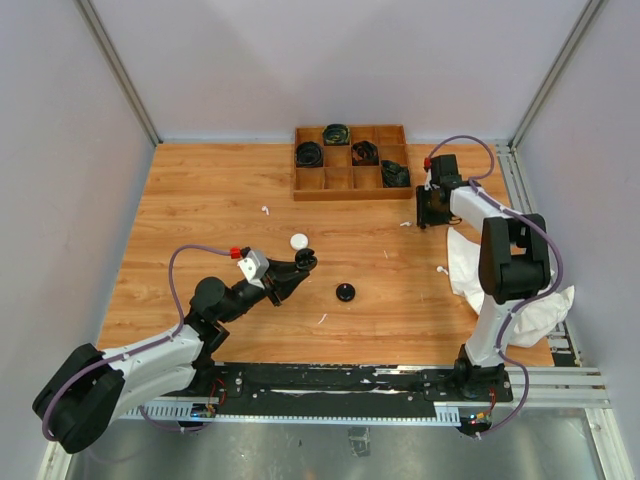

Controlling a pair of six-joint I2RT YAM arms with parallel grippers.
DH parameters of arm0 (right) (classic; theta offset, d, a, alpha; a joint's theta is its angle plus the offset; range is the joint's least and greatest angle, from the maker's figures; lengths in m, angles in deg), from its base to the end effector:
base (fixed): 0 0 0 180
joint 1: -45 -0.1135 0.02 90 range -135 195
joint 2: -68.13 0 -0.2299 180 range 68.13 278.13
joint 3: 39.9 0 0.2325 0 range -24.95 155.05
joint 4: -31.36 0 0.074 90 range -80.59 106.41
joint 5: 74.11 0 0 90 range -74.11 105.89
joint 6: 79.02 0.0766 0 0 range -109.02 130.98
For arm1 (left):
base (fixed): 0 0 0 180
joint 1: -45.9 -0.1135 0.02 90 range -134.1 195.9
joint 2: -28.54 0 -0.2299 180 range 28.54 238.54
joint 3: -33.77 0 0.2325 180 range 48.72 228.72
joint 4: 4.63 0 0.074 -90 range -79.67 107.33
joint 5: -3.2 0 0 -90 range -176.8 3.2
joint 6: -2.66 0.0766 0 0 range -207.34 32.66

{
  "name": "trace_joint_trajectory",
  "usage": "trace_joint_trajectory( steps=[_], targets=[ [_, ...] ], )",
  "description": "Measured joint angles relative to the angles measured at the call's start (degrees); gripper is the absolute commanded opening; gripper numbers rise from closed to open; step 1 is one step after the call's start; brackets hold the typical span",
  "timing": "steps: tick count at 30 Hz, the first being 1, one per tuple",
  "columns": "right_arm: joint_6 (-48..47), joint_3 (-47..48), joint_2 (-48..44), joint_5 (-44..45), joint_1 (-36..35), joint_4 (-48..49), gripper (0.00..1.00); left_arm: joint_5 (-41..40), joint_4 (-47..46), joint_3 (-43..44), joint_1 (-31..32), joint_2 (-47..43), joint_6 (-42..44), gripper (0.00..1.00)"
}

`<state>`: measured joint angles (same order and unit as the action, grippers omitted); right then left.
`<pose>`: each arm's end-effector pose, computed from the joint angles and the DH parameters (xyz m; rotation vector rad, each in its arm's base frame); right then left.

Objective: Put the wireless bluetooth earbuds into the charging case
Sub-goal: Pick up the earbud from the center of the board.

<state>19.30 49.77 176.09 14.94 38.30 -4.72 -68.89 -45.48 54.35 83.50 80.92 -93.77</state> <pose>0.3965 0.0479 0.1368 0.0290 2.5241 0.1268 0.1618 -0.1543 0.1962 0.6482 1.3262 -0.8497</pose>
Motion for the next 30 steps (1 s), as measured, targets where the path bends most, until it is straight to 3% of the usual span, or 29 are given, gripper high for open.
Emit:
trace_joint_trajectory(
  steps=[21, 30],
  targets=[
    [-1.5, 2.8, 5.2, -2.0, 2.3, 0.3, 0.32, 0.9, -0.1, -0.1, 0.0, 0.5, 0.0, 0.00],
    [-6.5, 3.1, 5.3, -4.2, 2.3, 0.0, 0.16, 1.6, -0.2, -0.1, 0.0, 0.6, 0.0, 0.00]
  ],
)
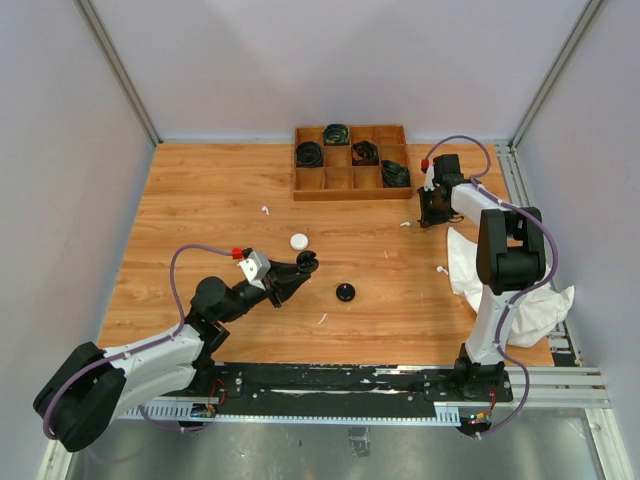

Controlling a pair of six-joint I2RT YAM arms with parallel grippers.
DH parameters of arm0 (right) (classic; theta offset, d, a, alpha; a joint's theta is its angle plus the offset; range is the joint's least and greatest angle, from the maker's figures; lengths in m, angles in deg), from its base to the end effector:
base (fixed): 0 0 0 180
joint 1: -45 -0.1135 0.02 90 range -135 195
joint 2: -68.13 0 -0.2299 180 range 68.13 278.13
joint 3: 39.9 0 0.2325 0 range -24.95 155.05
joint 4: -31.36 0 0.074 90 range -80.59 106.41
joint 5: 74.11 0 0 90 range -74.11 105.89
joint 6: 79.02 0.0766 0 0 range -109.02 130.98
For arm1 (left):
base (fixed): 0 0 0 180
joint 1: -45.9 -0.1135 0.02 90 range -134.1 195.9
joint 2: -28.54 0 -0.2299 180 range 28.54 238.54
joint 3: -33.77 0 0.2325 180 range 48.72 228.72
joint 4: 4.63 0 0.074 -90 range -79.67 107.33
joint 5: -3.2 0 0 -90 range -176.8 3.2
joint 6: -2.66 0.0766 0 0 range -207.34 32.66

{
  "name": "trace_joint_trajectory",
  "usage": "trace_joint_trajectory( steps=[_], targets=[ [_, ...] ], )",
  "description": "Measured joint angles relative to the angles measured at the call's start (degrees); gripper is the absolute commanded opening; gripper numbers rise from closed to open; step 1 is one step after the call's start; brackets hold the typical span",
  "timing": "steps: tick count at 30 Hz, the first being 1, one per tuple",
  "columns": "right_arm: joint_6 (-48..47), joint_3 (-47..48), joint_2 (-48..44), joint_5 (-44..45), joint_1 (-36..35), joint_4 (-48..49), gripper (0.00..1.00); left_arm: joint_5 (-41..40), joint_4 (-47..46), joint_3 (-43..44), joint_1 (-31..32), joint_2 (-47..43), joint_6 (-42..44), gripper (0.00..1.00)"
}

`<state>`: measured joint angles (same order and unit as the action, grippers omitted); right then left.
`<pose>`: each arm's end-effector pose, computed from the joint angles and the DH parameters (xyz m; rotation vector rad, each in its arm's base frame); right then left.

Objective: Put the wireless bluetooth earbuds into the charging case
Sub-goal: Pick up the earbud from the center of the board.

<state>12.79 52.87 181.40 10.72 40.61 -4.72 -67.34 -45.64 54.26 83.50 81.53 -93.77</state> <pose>0.4096 0.0384 0.1178 -0.0923 2.5582 0.1569 0.1606 -0.1559 0.1938 0.6726 1.3291 -0.8679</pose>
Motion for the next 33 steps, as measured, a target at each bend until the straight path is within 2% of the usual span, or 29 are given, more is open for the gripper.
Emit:
trace_joint_trajectory(
  steps=[5, 10, 17, 24, 33],
  targets=[
    [-1.7, -2.5, -2.2, -1.2, -0.4, -0.5, 0.16, 0.5, 0.0, 0.0, 0.0, 0.0, 0.0, 0.00],
    [-2.1, -8.7, -10.5, -1.4, -2.9, -3.0, 0.17, 1.2, 0.0, 0.0, 0.0, -0.2, 0.4, 0.00],
    [-2.3, -14.6, -20.5, -1.4, -13.6, -6.4, 0.19, 2.1, -0.2, 0.0, 0.0, -0.8, 0.9, 0.00],
    [-3.7, -19.0, -21.6, -1.7, -24.7, -8.5, 0.19, 3.3, -0.9, -0.1, 0.0, 1.5, 0.9, 0.00],
    [-6.3, -20.1, -19.5, -1.3, -31.5, -9.8, 0.24, 3.1, -3.8, -1.4, 0.0, -0.2, 0.4, 0.00]
  ],
)
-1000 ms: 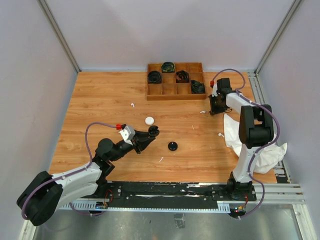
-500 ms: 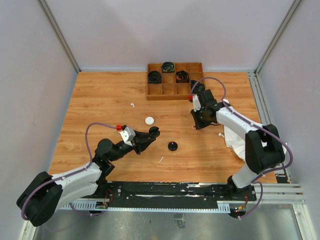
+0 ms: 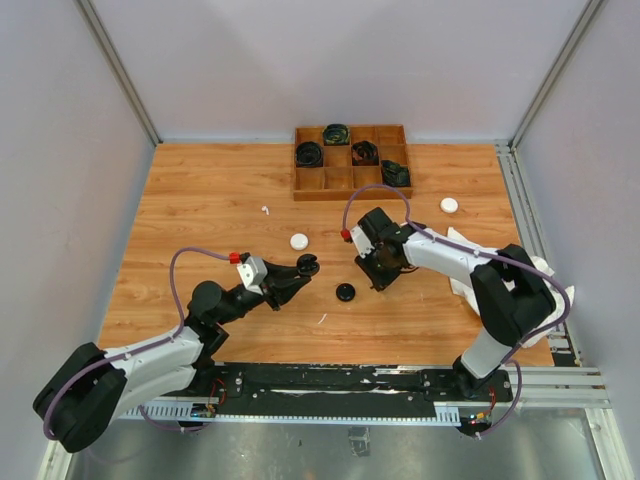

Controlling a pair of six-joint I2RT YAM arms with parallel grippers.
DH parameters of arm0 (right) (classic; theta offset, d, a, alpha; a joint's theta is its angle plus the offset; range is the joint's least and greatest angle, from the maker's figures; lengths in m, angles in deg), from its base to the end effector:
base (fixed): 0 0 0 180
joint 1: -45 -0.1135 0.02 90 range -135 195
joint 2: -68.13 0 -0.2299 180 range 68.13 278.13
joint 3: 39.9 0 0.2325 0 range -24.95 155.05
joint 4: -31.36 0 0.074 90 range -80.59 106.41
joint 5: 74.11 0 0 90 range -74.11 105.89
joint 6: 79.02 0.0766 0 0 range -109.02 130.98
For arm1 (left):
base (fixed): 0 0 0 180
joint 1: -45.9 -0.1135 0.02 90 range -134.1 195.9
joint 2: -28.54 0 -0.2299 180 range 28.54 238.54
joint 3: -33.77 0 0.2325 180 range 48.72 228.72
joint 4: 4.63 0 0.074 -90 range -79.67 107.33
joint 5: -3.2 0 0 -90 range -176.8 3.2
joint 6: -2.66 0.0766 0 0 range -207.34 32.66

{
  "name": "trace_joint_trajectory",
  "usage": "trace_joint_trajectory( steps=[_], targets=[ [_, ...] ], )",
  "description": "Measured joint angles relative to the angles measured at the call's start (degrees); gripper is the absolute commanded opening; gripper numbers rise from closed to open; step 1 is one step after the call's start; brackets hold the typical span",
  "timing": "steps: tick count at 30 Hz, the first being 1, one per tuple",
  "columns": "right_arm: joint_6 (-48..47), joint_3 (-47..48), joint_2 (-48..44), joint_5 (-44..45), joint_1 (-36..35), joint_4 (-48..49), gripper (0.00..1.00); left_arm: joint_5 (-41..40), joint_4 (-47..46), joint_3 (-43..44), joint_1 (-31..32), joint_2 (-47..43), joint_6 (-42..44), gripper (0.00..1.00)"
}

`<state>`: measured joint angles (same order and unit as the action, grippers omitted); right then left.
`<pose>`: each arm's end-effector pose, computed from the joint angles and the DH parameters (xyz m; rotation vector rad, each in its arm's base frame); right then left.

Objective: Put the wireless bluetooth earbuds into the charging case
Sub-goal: Pick up the earbud from the center of the board.

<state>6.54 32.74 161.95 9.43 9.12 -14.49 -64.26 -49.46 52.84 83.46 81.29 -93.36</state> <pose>0.2467 0.1891 0.1207 -0.9846 2.5896 0.3030 0.1536 -0.1552 0.1956 0.7125 1.2648 -0.8980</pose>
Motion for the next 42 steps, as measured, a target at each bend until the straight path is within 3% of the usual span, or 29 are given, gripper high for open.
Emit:
trace_joint_trajectory(
  steps=[9, 28, 35, 42],
  targets=[
    [-2.0, 0.0, 2.8, 3.1, -1.9, -1.5, 0.36, 0.2, -2.3, -0.3, 0.0, -0.7, -1.3, 0.00],
    [0.5, 0.9, 1.7, 15.5, -1.9, -4.0, 0.40, 0.5, -2.8, -0.4, 0.0, -2.5, -2.0, 0.00],
    [5.7, 1.3, -6.8, 10.5, -1.9, -4.0, 0.44, 1.0, -2.7, -0.4, 0.0, 0.6, -1.7, 0.00],
    [6.2, 5.7, -1.2, 5.2, -1.9, -6.6, 0.42, 1.4, -2.8, -0.4, 0.0, 1.2, -1.7, 0.00]
  ],
)
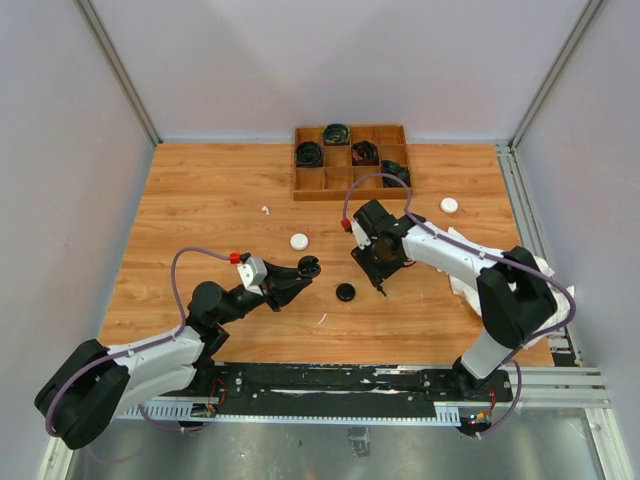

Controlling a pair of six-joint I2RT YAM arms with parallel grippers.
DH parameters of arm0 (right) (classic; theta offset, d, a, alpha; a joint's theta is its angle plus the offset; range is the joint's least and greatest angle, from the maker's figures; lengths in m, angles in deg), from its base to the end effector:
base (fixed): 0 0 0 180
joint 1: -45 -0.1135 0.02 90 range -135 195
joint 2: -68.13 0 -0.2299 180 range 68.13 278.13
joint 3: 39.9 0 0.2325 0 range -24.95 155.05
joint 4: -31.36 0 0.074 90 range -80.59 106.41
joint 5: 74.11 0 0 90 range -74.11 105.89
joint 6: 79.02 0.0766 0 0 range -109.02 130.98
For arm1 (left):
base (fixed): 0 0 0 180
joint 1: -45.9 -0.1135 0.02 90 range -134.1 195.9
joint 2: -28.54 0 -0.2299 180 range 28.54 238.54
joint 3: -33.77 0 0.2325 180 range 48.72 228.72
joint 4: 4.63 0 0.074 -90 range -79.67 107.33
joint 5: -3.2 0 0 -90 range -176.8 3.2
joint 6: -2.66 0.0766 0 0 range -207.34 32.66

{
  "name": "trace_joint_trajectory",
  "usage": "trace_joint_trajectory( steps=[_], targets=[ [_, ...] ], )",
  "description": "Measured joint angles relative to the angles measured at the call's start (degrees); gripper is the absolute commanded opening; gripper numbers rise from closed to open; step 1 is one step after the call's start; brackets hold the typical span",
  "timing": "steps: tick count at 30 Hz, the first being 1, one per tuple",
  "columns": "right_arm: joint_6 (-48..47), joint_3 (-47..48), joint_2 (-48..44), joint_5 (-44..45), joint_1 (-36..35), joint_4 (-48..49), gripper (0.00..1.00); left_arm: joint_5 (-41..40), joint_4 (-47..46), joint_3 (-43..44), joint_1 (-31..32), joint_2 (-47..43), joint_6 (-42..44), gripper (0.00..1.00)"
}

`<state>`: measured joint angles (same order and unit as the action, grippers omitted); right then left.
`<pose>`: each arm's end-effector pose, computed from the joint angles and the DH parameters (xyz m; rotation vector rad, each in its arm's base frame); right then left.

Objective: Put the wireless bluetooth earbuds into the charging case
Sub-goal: Pick up the earbud from the center of the board.

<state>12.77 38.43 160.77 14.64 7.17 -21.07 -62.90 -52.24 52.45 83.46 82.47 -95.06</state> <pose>0.2480 0.1947 0.1473 -0.8592 2.6213 0.2207 0.1517 -0.1558 0.1960 0.7119 1.2502 -0.9374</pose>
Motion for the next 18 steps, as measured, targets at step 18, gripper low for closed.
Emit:
trace_joint_trajectory(
  steps=[18],
  targets=[
    [-3.0, 3.7, 10.4, -2.2, 0.0, -3.8, 0.36, 0.9, -0.1, 0.0, 0.0, -0.7, 0.5, 0.00]
  ],
)
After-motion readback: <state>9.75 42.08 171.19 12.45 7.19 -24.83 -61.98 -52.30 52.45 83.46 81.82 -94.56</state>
